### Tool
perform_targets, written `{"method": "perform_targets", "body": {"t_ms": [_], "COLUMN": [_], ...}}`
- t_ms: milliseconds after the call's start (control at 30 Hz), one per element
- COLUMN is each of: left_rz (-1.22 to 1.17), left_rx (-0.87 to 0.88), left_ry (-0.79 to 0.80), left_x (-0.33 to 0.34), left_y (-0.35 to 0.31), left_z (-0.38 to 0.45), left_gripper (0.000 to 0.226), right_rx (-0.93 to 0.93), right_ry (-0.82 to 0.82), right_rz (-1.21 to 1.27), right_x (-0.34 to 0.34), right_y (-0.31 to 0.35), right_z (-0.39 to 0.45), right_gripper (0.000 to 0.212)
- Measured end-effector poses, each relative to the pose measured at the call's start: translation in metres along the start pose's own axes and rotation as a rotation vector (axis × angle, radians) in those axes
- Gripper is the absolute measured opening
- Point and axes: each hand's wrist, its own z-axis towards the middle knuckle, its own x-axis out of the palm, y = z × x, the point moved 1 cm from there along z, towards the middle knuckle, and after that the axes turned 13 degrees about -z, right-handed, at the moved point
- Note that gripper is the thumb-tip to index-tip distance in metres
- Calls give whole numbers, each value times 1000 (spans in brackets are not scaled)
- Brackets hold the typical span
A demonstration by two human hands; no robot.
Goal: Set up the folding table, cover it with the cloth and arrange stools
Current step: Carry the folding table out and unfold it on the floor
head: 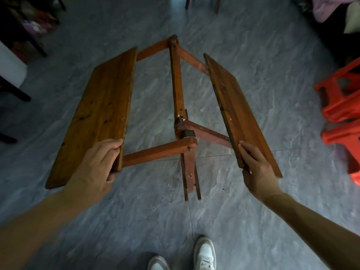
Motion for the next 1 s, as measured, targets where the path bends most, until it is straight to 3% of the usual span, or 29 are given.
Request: {"method": "perform_targets", "body": {"t_ms": [167, 333, 500, 633, 800, 1000], "left_rz": [41, 112, 48, 243, 305, 241], "left_rx": [49, 177, 31, 130, 193, 266], "left_ry": [19, 44, -52, -113, -90, -86], "left_x": [-15, -33, -51, -58, -55, -52], "left_y": [-5, -3, -1, 13, 17, 1], "left_z": [6, 21, 22, 17, 21, 38], "left_gripper": [68, 44, 87, 46, 41, 35], "right_rx": [29, 46, 70, 87, 85, 60], "right_ry": [31, -4, 31, 38, 73, -49], "right_rz": [-7, -7, 29, 55, 102, 132], "right_x": [-1, 0, 10, 13, 13, -3], "right_y": [-3, 3, 2, -1, 2, -2], "right_z": [2, 6, 2, -1, -2, 20], "right_gripper": [67, 68, 73, 75, 79, 76]}}
